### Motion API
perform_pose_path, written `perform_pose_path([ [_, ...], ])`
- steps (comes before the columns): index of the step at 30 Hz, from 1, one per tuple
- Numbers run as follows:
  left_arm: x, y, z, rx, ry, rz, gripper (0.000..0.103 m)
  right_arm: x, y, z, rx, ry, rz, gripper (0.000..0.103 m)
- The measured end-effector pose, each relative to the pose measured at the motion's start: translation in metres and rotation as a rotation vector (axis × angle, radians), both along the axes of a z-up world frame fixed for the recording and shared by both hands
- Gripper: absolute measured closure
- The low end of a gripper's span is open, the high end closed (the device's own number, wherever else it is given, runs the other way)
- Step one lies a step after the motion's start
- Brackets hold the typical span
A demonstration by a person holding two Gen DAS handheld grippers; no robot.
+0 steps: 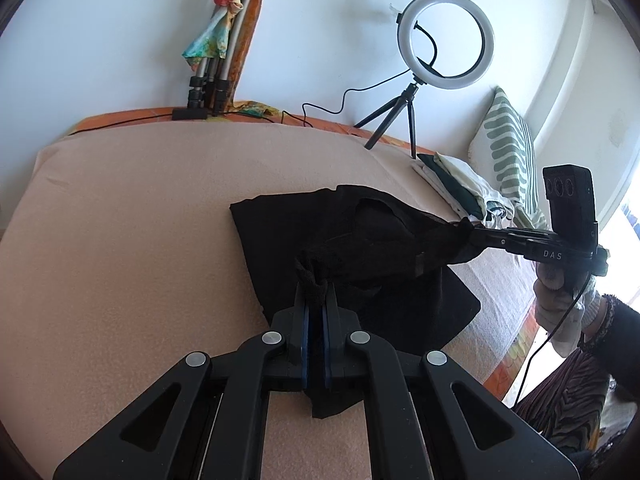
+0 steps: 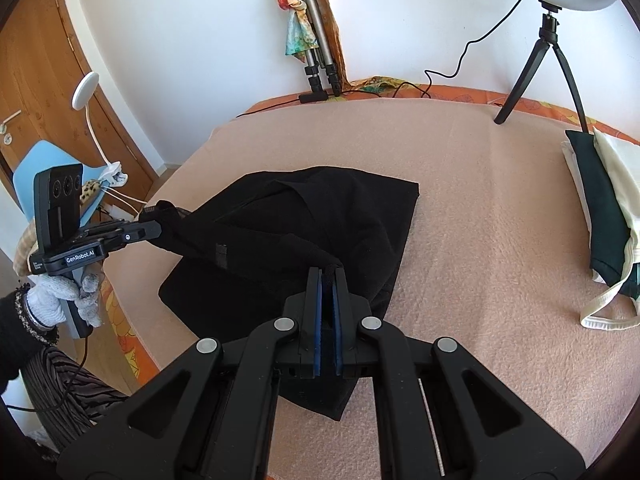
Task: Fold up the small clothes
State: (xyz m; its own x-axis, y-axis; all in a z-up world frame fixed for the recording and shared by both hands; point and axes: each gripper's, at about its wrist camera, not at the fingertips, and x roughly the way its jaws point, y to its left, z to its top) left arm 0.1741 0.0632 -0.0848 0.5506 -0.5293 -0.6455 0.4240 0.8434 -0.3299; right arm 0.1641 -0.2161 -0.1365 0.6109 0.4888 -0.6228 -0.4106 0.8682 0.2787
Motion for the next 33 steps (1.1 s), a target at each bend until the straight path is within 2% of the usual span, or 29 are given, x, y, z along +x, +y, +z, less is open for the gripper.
perform_pose_path([
  [2, -0.001, 0.006, 0.0, -0.027, 0.007, 0.02, 0.1, -0.002, -0.005, 0.006, 0.012, -0.014, -0.019, 0.097],
  [4, -0.006, 0.008, 0.002, -0.018, -0.018, 0.018, 0.1, -0.008, -0.008, 0.012, 0.019, -0.037, -0.009, 0.097],
  [6, -0.014, 0.004, 0.001, 0.034, -0.038, -0.008, 0.099, -0.016, -0.006, 0.015, -0.001, -0.049, 0.027, 0.097],
  [9, -0.025, 0.0, -0.005, 0.085, -0.007, -0.057, 0.095, -0.029, 0.004, 0.009, -0.107, -0.071, 0.067, 0.097],
  [13, -0.049, -0.005, -0.009, 0.186, -0.003, -0.139, 0.093, -0.047, 0.001, -0.001, -0.172, -0.063, 0.097, 0.096],
  [15, -0.061, -0.002, -0.01, 0.217, 0.008, -0.156, 0.093, -0.059, -0.002, -0.002, -0.191, -0.057, 0.122, 0.09],
  [16, -0.066, 0.001, -0.009, 0.213, 0.016, -0.161, 0.093, -0.065, -0.006, -0.002, -0.187, -0.059, 0.133, 0.08],
  [17, -0.068, 0.005, -0.008, 0.209, 0.025, -0.157, 0.093, -0.072, -0.011, 0.0, -0.174, -0.067, 0.135, 0.065],
  [18, -0.068, 0.008, -0.007, 0.201, 0.036, -0.141, 0.093, -0.077, -0.016, 0.001, -0.155, -0.068, 0.132, 0.058],
  [19, -0.067, 0.014, -0.007, 0.17, 0.055, -0.113, 0.093, -0.079, -0.021, 0.002, -0.134, -0.061, 0.115, 0.05],
  [21, -0.059, 0.025, -0.008, 0.064, 0.116, -0.061, 0.09, -0.074, -0.032, -0.001, -0.081, -0.016, 0.063, 0.05],
  [22, -0.054, 0.03, -0.01, 0.014, 0.152, -0.026, 0.078, -0.07, -0.038, -0.004, -0.046, 0.012, 0.033, 0.05],
  [23, -0.048, 0.033, -0.013, -0.037, 0.193, 0.008, 0.072, -0.064, -0.042, -0.008, -0.011, 0.047, 0.007, 0.05],
  [24, -0.043, 0.034, -0.017, -0.084, 0.233, 0.033, 0.059, -0.057, -0.045, -0.015, 0.02, 0.09, -0.018, 0.05],
  [26, -0.036, 0.035, -0.024, -0.191, 0.292, 0.066, 0.058, -0.047, -0.05, -0.028, 0.1, 0.16, -0.044, 0.05],
  [28, -0.031, 0.032, -0.031, -0.259, 0.334, 0.084, 0.057, -0.039, -0.051, -0.041, 0.143, 0.216, -0.063, 0.05],
  [33, -0.025, 0.023, -0.048, -0.307, 0.394, 0.101, 0.06, -0.027, -0.052, -0.062, 0.254, 0.314, -0.073, 0.055],
])
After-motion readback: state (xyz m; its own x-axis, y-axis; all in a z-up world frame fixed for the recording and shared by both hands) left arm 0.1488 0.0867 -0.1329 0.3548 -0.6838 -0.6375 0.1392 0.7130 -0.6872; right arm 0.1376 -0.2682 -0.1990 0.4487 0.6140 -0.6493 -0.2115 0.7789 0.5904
